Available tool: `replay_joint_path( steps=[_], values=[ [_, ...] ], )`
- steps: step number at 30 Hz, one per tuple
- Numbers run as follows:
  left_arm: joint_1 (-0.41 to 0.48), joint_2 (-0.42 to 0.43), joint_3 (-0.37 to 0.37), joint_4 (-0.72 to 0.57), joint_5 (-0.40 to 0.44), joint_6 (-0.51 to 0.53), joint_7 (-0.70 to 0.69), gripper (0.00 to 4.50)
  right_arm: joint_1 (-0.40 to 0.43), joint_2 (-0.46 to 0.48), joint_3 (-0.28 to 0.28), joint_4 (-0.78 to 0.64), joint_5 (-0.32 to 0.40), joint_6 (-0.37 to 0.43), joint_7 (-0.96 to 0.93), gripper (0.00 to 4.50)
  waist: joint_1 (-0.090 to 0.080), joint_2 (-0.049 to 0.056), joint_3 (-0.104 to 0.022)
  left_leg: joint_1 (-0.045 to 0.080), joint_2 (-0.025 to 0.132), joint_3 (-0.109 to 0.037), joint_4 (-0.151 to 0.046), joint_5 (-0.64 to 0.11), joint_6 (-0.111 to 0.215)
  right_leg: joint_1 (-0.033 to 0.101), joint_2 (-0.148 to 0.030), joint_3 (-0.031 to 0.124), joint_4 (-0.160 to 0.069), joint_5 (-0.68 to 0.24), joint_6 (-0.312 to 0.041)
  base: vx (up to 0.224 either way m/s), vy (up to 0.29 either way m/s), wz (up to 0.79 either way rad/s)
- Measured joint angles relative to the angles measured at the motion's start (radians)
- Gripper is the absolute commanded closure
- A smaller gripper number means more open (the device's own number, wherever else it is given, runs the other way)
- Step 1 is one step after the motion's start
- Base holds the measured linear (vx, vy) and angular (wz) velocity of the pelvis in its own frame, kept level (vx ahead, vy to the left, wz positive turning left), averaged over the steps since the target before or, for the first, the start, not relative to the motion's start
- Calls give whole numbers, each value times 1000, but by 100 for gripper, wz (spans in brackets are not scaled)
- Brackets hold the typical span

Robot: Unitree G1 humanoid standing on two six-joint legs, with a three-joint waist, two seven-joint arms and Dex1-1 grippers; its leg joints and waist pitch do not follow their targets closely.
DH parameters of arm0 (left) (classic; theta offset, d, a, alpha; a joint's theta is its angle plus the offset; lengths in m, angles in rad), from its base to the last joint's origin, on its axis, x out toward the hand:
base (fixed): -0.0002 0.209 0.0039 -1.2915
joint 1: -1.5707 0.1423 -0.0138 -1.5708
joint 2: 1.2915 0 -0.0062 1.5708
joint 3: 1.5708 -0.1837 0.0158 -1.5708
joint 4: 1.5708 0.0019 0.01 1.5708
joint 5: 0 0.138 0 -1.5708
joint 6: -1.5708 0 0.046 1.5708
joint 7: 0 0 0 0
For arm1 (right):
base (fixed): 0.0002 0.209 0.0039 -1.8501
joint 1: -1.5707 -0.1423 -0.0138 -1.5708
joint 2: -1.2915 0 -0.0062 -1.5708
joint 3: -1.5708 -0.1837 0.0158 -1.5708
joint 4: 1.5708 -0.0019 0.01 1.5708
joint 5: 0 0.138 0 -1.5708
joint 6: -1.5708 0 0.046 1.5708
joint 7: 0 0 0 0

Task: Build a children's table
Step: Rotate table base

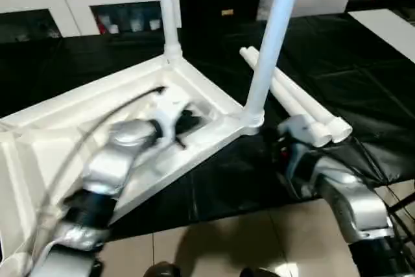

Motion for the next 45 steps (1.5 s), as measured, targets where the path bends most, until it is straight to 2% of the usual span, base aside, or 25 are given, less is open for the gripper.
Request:
replay_joint_path(
  steps=[3,4,7,11,14,17,18,20,23,26,29,33,35,36,39,42,45],
  values=[
    [17,54,17,-49,7,43,-6,349,-43,10,44,50,-24,30,0,0,-2,0,0,0,0,0,0,0,0,0,0,0,0,0,0,0,0,0],
    [27,71,25,-71,7,61,-11,349,-81,22,68,99,-42,44,0,0,-1,0,0,0,0,0,0,0,0,0,0,0,0,0,-1,0,0,0],
    [38,87,28,-109,-1,93,-20,349,-138,52,108,188,-78,57,-3,0,4,0,0,0,0,0,0,0,0,0,0,0,0,0,-1,0,0,0],
    [57,96,29,-148,-8,140,-19,349,-274,114,120,416,-134,-12,-60,0,-3,0,0,0,0,0,1,1,-1,0,0,1,1,2,-3,0,0,0],
    [55,96,28,-162,-15,150,-17,349,-374,166,105,579,-155,-83,-167,0,-5,0,0,1,0,0,1,2,-3,-1,0,0,4,2,-4,0,0,0],
    [53,93,29,-161,-14,156,-3,349,-448,209,32,719,-147,-188,-299,0,-5,1,0,1,0,0,1,3,-4,-1,0,0,6,2,-4,0,0,0],
    [51,91,30,-160,-13,156,7,349,-473,215,1,748,-138,-225,-338,0,-5,0,0,1,0,0,2,3,-4,-1,0,0,6,2,-4,0,0,0],
    [48,93,33,-157,-2,155,36,349,-500,212,-16,752,-134,-253,-353,0,-4,0,0,1,0,0,2,3,-4,-1,0,0,6,2,-4,0,0,0],
    [43,134,55,-120,40,159,95,322,-491,213,-10,718,-130,-259,-305,0,-5,-1,-1,1,1,0,2,3,-4,-1,1,0,7,2,-4,0,0,0],
    [45,199,78,-90,83,172,127,312,-449,199,16,707,-135,-253,-236,0,-5,-1,-1,1,2,-1,2,3,-4,-1,1,0,7,2,-4,0,0,0],
    [51,270,85,-39,130,181,161,282,-411,192,50,703,-143,-241,-176,0,-5,-1,-1,1,2,-1,4,3,-4,-1,1,0,8,2,-4,0,0,0],
    [70,358,84,9,167,210,172,277,-400,183,76,704,-160,-235,-156,0,-3,-1,-1,2,2,-1,8,3,-4,-1,1,0,12,2,-4,0,0,0],
    [75,370,84,14,174,224,157,292,-399,176,75,705,-167,-231,-156,0,2,-1,-1,2,2,-1,9,3,-4,-1,1,1,13,2,-4,0,0,0],
    [89,386,71,14,174,236,134,311,-402,183,75,712,-175,-231,-159,0,3,-1,-1,3,2,-1,10,3,-4,-1,1,1,14,2,-4,0,0,0],
    [120,418,24,14,173,276,72,316,-409,208,77,743,-178,-230,-167,0,3,0,-1,3,2,-2,10,3,-4,-1,1,1,15,2,-4,0,0,0],
    [140,424,-1,14,171,295,40,350,-414,225,78,756,-179,-230,-167,0,5,-1,-1,3,2,-2,10,3,-4,-1,1,1,15,2,-4,0,0,0],
    [148,434,-16,-17,128,310,-29,361,-439,240,80,790,-183,-233,-167,0,4,-1,-1,3,2,-2,10,3,-4,-1,1,1,15,2,-4,0,0,0]
  ],
)
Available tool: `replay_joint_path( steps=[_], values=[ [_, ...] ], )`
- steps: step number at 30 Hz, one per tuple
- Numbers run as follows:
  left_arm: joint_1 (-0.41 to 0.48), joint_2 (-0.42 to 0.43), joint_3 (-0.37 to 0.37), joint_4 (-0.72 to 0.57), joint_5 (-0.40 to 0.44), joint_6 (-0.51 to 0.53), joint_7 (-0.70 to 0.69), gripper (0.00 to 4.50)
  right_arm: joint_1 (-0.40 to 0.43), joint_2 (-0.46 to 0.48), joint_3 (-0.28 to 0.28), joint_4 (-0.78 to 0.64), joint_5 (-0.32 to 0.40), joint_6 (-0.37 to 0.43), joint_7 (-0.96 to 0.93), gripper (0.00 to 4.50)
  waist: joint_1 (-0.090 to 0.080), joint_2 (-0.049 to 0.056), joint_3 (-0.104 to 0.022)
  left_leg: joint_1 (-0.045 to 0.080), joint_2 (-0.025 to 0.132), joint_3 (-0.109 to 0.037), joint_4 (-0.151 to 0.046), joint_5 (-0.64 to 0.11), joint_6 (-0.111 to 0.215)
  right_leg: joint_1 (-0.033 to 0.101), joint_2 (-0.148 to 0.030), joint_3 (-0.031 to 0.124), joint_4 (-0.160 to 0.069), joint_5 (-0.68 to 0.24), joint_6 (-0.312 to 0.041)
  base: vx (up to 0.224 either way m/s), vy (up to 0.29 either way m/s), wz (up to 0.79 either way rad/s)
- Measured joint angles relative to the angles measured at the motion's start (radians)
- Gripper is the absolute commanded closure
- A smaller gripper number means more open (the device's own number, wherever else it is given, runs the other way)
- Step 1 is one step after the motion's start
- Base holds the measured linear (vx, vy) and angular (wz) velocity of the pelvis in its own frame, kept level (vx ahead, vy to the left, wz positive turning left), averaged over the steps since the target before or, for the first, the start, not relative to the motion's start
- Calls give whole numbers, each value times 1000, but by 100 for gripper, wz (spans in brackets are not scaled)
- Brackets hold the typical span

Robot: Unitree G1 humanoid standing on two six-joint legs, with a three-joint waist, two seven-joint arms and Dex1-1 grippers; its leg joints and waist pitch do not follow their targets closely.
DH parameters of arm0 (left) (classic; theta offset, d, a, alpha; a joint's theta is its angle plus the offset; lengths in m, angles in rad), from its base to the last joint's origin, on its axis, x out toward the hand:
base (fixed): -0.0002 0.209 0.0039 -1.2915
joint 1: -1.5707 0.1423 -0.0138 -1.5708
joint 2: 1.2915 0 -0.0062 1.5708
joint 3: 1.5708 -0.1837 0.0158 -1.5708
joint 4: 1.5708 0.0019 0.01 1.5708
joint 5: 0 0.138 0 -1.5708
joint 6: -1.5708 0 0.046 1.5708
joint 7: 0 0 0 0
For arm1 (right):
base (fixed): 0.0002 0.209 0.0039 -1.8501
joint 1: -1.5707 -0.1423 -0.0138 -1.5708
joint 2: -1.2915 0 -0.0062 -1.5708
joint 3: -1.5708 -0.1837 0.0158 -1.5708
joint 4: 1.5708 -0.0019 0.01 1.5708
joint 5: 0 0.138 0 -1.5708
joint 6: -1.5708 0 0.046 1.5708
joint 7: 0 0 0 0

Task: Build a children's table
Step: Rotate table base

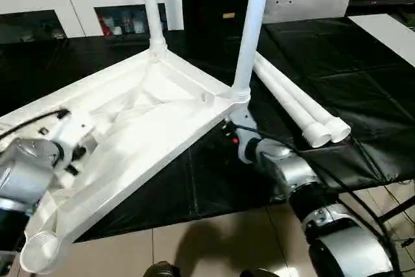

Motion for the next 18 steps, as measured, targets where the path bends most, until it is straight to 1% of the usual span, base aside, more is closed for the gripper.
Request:
replay_joint_path(
  steps=[2,4,5,8,11,14,16,18],
  values=[
    [2,8,-5,-18,-17,4,-35,385,-13,10,0,18,-3,-6,0,0,0,0,0,0,0,0,0,0,0,0,0,0,0,0,0,0,0,0],
    [5,17,-14,-37,-40,-1,-85,400,-24,18,-1,41,-5,-10,0,0,1,0,0,0,0,0,0,0,0,0,0,0,0,0,0,0,0,0],
    [11,27,-20,-46,-48,-13,-115,406,-30,22,-1,53,-8,-14,1,0,0,0,0,0,0,0,0,0,0,0,0,0,0,0,0,0,0,0],
    [19,47,-43,-77,-92,-47,-221,443,-48,14,-3,81,-14,-19,1,0,0,0,0,0,-1,0,0,0,0,1,-1,0,0,0,0,0,0,0],
    [19,44,-73,-107,-140,-72,-301,450,-49,9,-10,93,-16,-28,0,0,-2,0,0,1,-1,0,0,0,0,1,-1,1,0,0,-1,0,0,0],
    [6,12,-107,-105,-163,-120,-363,450,-50,4,-20,105,-17,-40,-11,0,-3,0,0,3,-1,0,0,0,0,1,-1,1,1,0,-1,0,0,0],
    [-22,-37,-127,-79,-167,-154,-374,450,-53,-4,-26,112,-23,-49,-21,0,-5,0,0,3,-1,0,0,0,-1,1,-1,1,2,1,-2,0,0,0],
    [-68,-100,-143,-19,-169,-187,-372,450,-60,-13,-42,121,-26,-51,-33,0,-5,0,0,2,-1,0,0,1,-1,1,-1,1,2,1,-2,0,0,0]
  ],
)
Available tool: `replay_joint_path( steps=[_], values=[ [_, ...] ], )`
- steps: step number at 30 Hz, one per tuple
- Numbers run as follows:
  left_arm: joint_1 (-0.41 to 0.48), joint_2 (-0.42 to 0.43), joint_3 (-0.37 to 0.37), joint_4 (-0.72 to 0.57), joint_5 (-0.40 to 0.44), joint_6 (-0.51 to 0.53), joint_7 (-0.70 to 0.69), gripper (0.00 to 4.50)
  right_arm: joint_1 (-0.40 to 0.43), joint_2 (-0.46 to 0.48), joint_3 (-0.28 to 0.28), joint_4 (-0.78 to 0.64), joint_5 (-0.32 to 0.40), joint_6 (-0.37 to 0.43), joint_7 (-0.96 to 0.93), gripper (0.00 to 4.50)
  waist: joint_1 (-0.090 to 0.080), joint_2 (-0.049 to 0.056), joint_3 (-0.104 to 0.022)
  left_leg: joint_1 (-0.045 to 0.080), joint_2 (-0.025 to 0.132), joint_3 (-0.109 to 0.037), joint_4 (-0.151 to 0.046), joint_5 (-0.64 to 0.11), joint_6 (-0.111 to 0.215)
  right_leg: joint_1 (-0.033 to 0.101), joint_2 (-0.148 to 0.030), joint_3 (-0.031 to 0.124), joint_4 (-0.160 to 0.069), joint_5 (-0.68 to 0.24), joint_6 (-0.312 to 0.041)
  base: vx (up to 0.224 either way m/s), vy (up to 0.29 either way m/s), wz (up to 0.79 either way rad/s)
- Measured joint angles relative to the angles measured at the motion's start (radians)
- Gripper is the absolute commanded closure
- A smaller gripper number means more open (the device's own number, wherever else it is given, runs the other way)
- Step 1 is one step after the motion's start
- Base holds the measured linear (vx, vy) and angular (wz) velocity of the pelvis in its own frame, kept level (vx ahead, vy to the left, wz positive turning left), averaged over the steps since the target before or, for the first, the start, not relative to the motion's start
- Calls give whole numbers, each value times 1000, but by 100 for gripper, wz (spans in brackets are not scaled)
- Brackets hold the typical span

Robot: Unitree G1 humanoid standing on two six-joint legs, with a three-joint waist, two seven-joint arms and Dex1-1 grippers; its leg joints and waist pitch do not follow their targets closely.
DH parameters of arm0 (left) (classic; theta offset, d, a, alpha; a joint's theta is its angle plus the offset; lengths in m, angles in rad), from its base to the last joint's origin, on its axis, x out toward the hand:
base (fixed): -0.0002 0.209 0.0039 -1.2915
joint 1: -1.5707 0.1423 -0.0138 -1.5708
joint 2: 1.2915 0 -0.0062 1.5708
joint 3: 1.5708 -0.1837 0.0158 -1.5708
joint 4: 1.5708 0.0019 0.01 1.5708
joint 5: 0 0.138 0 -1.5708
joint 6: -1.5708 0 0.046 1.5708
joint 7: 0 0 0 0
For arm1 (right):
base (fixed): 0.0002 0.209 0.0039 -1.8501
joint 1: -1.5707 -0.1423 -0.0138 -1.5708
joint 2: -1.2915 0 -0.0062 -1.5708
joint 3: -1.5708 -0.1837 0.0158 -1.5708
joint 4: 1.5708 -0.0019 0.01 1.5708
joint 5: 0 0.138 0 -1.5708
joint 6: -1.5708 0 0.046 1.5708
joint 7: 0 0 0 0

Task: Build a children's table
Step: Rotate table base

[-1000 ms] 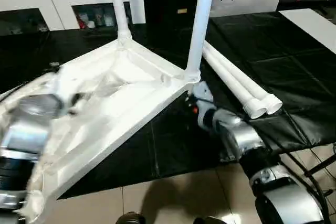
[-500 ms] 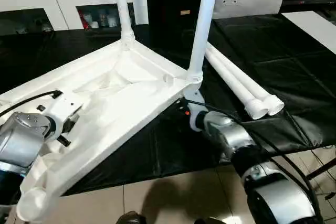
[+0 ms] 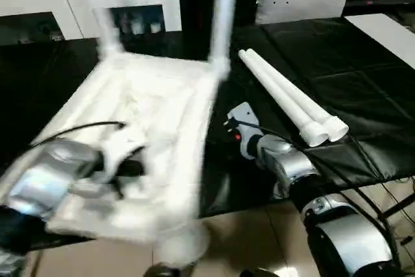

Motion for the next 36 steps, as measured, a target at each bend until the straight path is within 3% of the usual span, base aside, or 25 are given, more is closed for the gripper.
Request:
replay_joint_path(
  steps=[5,9,14,19,23,24,28,33,36],
  values=[
    [-102,-140,-20,177,9,-100,70,450,-30,-33,-24,12,-8,-10,-50,0,1,0,0,-1,0,0,0,0,0,0,0,0,0,0,0,0,0,0],
    [-208,-239,-18,389,54,-211,218,450,-39,-57,-46,9,-12,-49,-97,0,2,0,0,-2,1,0,0,0,0,-1,1,-1,-1,0,0,0,0,0],
    [-308,-281,-17,601,139,-350,437,450,-21,-70,-69,-66,-1,-43,-83,0,-8,0,0,-3,1,0,0,0,0,-2,1,-1,-1,0,0,0,0,0],
    [-330,-315,24,697,152,-479,582,450,22,-98,-90,-169,-13,-59,-188,0,2,0,0,-6,1,0,1,0,0,-4,1,-1,-2,0,0,0,0,0],
    [-298,-338,92,663,95,-531,555,450,10,-152,-125,-210,-26,65,-263,0,11,0,0,-7,1,0,1,0,0,-4,1,-1,-2,0,0,0,0,0],
    [-290,-344,107,641,74,-535,530,418,8,-161,-131,-220,-24,112,-259,0,10,0,0,-7,1,0,1,0,0,-4,1,-1,-2,0,0,0,0,0],
    [-226,-347,112,477,-2,-525,442,398,-23,-183,-135,-223,-10,279,-219,0,4,1,0,-6,1,1,1,0,0,-4,0,-1,-2,0,0,0,0,0],
    [-96,-306,92,204,-86,-427,304,347,-99,-252,-128,-175,-22,359,-197,0,0,1,0,-6,3,2,0,0,0,-7,1,-1,-1,0,0,0,0,0],
    [-60,-273,66,102,-110,-369,240,329,-123,-258,-126,-142,-29,386,-193,0,2,1,0,-6,3,3,0,0,0,-6,1,-1,0,-1,0,0,0,0]
  ],
)
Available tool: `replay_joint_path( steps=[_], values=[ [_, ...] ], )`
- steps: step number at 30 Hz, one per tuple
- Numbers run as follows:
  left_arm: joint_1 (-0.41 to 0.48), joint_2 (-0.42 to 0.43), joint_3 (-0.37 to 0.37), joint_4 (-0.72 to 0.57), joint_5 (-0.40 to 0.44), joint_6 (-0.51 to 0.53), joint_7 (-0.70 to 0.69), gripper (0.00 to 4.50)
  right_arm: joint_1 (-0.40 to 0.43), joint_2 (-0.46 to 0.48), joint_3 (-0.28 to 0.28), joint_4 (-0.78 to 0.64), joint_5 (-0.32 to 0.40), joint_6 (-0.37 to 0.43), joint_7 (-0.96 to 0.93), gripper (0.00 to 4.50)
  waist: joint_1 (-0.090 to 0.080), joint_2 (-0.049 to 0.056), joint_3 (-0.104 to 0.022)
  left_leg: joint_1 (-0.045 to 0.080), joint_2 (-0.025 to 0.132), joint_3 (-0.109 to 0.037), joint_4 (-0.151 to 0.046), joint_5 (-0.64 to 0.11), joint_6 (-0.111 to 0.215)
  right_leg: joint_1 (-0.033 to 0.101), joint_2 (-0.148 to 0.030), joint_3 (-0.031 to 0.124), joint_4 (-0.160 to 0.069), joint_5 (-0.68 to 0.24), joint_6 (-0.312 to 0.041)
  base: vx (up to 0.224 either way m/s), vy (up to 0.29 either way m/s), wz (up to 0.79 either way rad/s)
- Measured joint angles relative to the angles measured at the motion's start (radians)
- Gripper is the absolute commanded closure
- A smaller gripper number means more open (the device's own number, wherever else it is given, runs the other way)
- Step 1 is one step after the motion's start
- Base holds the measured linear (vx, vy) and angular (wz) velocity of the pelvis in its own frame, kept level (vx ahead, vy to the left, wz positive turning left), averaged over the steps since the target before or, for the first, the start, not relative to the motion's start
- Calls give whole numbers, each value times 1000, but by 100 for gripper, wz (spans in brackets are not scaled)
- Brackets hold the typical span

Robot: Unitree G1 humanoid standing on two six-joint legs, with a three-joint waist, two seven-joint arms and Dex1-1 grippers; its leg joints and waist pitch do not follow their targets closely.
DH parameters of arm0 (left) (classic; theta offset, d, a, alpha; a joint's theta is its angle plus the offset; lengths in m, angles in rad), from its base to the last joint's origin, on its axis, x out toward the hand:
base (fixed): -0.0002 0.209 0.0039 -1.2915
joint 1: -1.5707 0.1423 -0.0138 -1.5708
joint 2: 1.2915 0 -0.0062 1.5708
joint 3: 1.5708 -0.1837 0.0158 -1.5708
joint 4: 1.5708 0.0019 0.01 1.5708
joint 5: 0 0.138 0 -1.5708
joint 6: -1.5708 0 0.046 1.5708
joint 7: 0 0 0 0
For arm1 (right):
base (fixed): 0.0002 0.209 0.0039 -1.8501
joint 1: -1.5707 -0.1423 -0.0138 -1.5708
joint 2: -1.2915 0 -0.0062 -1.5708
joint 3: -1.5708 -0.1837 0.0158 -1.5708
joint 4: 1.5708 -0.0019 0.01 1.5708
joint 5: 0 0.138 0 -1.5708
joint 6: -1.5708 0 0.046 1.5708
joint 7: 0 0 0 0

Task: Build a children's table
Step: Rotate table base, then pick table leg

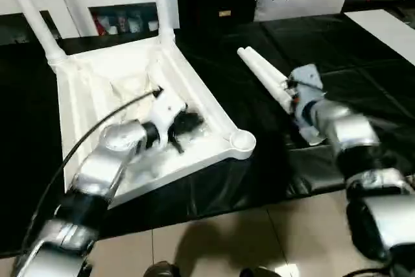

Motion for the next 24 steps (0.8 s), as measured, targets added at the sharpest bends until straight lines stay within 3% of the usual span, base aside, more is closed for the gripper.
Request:
replay_joint_path(
  steps=[4,9,17,24],
  values=[
    [34,14,-26,-68,-24,49,-35,300,-10,-2,2,34,0,43,22,0,2,0,0,0,0,0,0,0,0,0,0,0,0,0,0,0,0,0],
    [36,12,-30,-97,-23,89,-34,256,-82,-21,55,99,-23,122,111,0,2,0,0,1,0,0,1,0,0,2,0,0,1,0,0,0,0,0],
    [37,13,-38,-142,-24,130,-33,191,-146,-34,33,170,-9,204,161,0,3,-2,-2,2,0,0,2,0,0,3,0,0,1,0,0,0,0,0],
    [39,15,-42,-145,-24,141,-33,143,-149,-53,33,255,-4,223,171,0,3,-3,-2,2,0,0,4,0,0,4,0,0,2,0,0,0,0,0]
  ],
)
